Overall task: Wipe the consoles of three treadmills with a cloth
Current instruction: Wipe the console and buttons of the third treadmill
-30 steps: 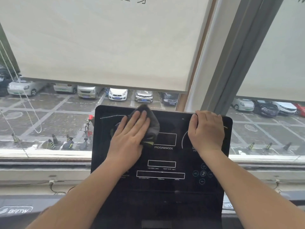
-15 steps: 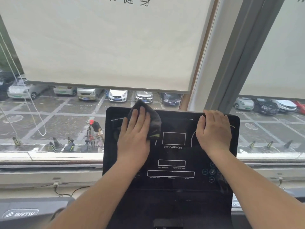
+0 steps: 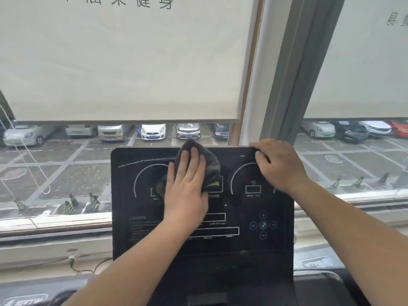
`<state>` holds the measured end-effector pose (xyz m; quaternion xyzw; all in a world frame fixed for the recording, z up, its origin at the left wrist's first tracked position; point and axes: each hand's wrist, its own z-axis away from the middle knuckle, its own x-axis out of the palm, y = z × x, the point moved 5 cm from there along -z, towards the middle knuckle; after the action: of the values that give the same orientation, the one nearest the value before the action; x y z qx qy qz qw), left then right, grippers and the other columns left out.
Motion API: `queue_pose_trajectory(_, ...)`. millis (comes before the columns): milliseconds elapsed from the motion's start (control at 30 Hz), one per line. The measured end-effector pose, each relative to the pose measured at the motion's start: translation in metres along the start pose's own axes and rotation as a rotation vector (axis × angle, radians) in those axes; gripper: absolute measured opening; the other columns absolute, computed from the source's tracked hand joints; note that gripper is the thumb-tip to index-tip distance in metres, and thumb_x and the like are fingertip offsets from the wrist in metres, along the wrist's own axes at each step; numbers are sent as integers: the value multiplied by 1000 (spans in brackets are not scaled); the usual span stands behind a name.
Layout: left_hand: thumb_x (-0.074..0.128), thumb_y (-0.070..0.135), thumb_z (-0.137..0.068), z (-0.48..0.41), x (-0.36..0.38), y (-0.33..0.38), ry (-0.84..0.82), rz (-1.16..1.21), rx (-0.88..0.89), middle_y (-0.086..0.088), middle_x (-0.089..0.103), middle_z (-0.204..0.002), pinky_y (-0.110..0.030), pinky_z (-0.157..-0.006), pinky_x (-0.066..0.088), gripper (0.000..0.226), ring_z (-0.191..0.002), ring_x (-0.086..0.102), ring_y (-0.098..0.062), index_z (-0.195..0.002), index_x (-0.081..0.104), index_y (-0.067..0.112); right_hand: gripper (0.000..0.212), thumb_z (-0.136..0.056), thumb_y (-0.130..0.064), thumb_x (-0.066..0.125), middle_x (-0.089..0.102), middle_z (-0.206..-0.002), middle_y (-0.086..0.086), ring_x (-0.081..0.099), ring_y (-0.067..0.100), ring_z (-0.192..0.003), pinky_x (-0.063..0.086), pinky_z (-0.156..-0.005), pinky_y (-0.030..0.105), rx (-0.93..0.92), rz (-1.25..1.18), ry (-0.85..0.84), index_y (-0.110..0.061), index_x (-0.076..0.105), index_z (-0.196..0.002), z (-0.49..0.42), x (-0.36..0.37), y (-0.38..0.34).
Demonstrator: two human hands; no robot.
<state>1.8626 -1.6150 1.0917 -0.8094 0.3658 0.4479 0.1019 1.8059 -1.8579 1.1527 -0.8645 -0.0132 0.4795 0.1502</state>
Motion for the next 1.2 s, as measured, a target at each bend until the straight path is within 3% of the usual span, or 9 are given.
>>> queue_pose_trajectory(167,70,28,-77,16,29,32,-164,-196,361,2,12,-172,-49,-126,9,98,-160,7,-20,-164,25,20,38,-98,-30,45,69,-127,-9,57,16,-123,39,-116,47,24,-169,75,-23,70,-125,10,-9,23)
queue_pose_trajectory(233,64,30,-83,-5,14,30,-80,-187,316,4,8,-172,-46,-128,7,92,-160,3,-17,-165,21,22,30,-99,-24,49,69,-116,-17,59,10,-115,46,-107,40,126,-409,110,-25,76,-113,6,-15,37)
queue_pose_trajectory(367,51,31,-97,-25,12,53,-9,-26,-48,9,-16,-169,-42,-129,-7,84,-157,-19,-13,-166,3,23,33,-100,-20,48,67,-110,-26,60,3,-113,46,-106,34,192,-630,68,-35,77,-99,-1,-14,56)
queue_pose_trajectory(500,57,31,-89,8,46,79,-125,-164,165,2,1,-173,-48,-129,2,88,-160,-7,-18,-165,16,20,35,-103,-29,44,65,-119,-24,56,4,-121,44,-111,38,112,-585,-26,-36,74,-118,8,-12,63)
queue_pose_trajectory(600,44,37,-87,0,35,69,-162,-234,344,5,8,-172,-46,-128,7,83,-160,3,-15,-165,21,23,36,-108,-38,39,63,-117,-30,55,3,-121,43,-111,37,118,-589,-79,-37,72,-122,6,-17,69)
queue_pose_trajectory(733,46,36,-95,-36,12,64,-61,-143,128,9,-4,-171,-39,-130,-2,79,-159,-9,-10,-166,13,25,37,-108,-35,39,66,-126,-25,56,4,-127,41,-117,38,201,-748,-98,-35,72,-125,6,-13,80)
queue_pose_trajectory(867,58,31,-92,-12,46,98,2,-133,39,1,-3,-173,-48,-130,-2,87,-160,-8,-20,-165,15,18,35,-108,-32,40,69,-125,-17,59,7,-123,45,-112,35,238,-856,-79,-35,73,-119,7,-10,78)
queue_pose_trajectory(1067,59,27,-82,0,50,90,-86,-298,477,1,15,-172,-50,-127,15,88,-160,9,-19,-163,28,19,34,-109,-35,40,69,-120,-18,60,-3,-112,46,-92,22,253,-901,-37,-34,73,-117,10,-8,75)
queue_pose_trajectory(1200,67,25,-86,-43,15,63,133,-253,88,-6,22,-171,-50,-129,14,84,-159,15,-24,-161,32,12,35,-107,-41,41,70,-119,-19,61,-1,-113,46,-93,23,264,-909,-26,-35,74,-117,10,-6,75)
